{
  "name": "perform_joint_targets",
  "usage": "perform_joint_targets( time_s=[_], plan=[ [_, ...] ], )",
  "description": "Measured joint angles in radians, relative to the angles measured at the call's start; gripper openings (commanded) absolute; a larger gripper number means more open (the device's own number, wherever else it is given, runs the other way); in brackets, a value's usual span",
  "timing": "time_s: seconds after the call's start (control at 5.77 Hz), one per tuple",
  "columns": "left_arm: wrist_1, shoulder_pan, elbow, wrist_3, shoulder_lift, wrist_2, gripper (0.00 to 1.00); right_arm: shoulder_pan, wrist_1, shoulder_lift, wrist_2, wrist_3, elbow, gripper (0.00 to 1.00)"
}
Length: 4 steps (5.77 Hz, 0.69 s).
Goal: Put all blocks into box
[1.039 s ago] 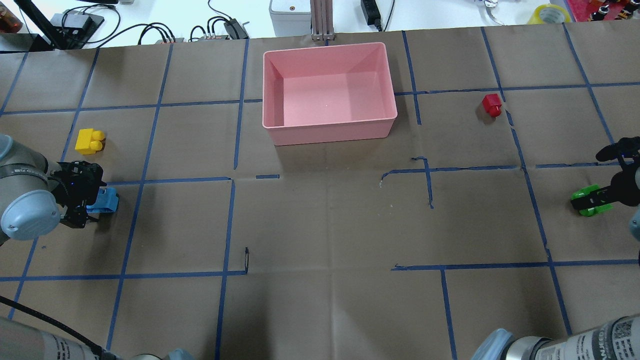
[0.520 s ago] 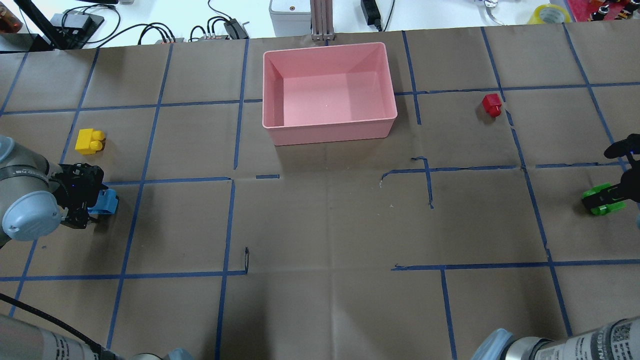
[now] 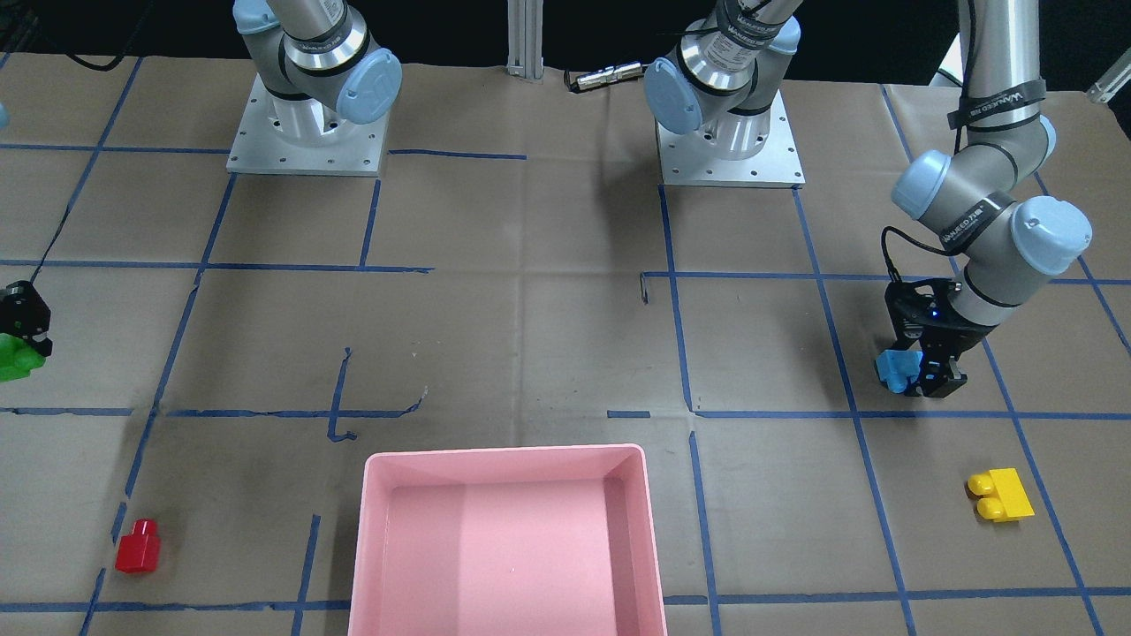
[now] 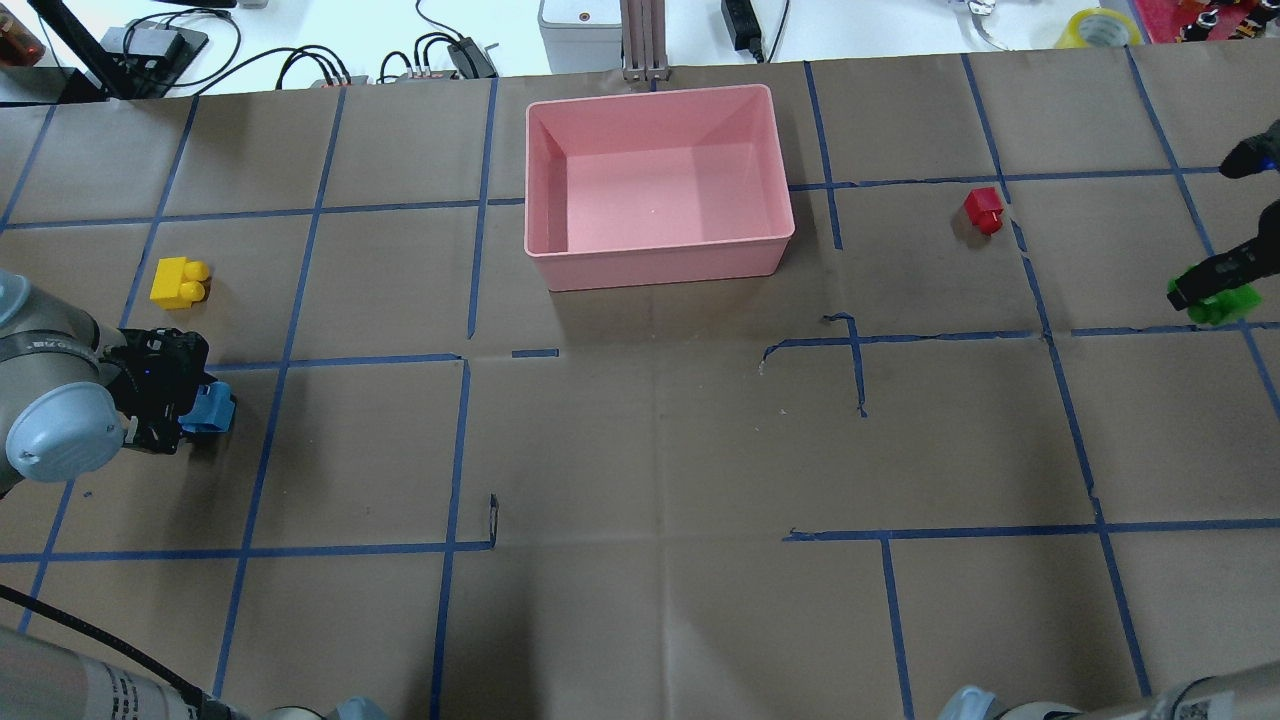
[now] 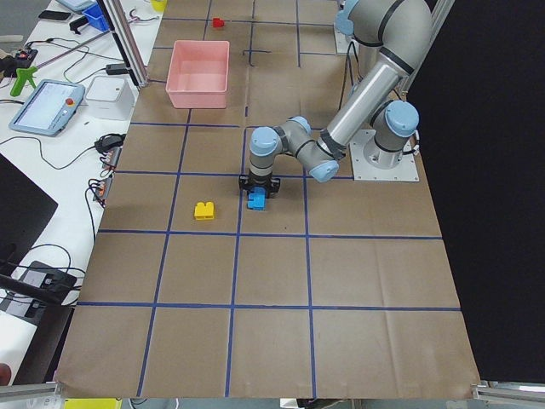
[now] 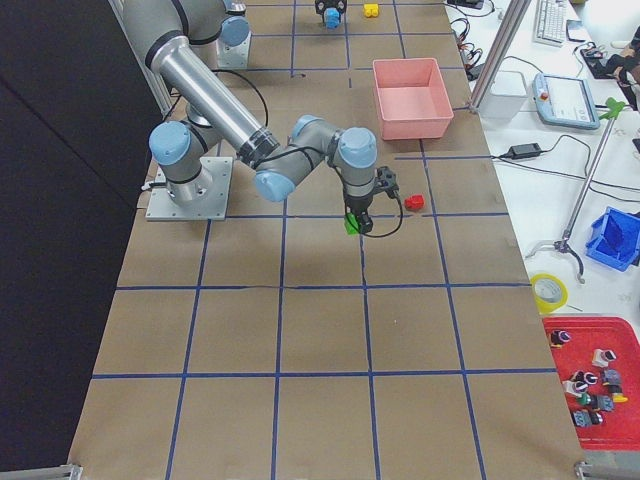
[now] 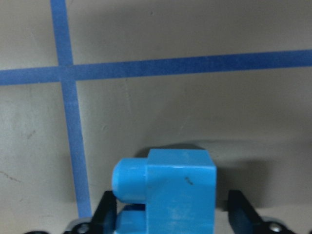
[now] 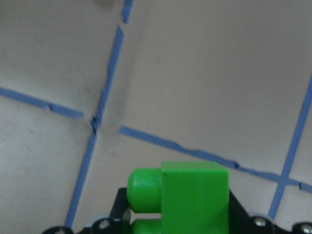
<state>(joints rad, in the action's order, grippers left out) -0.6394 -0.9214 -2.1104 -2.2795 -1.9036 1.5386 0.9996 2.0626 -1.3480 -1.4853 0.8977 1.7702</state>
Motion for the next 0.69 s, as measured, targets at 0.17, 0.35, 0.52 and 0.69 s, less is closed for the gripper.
perform_joint_targets(
  time_s=[0.17,0.35,0.52,0.69],
  plan=[
    [0.000,0.000,0.003,0.000,0.000,0.001,0.46,0.134,-0.078,0.005,0.018,-0.072,-0.099,0.09],
    [0.002,0.000,0.007,0.000,0.002,0.002,0.33,0.268,-0.097,0.025,0.105,-0.141,-0.147,0.09],
    [0.011,-0.001,0.011,0.003,0.003,0.005,0.25,0.390,-0.065,0.077,0.268,-0.202,-0.172,0.09],
    [0.024,-0.003,0.018,0.011,0.012,0.006,0.17,0.490,0.008,0.168,0.420,-0.242,-0.217,0.09]
  ],
)
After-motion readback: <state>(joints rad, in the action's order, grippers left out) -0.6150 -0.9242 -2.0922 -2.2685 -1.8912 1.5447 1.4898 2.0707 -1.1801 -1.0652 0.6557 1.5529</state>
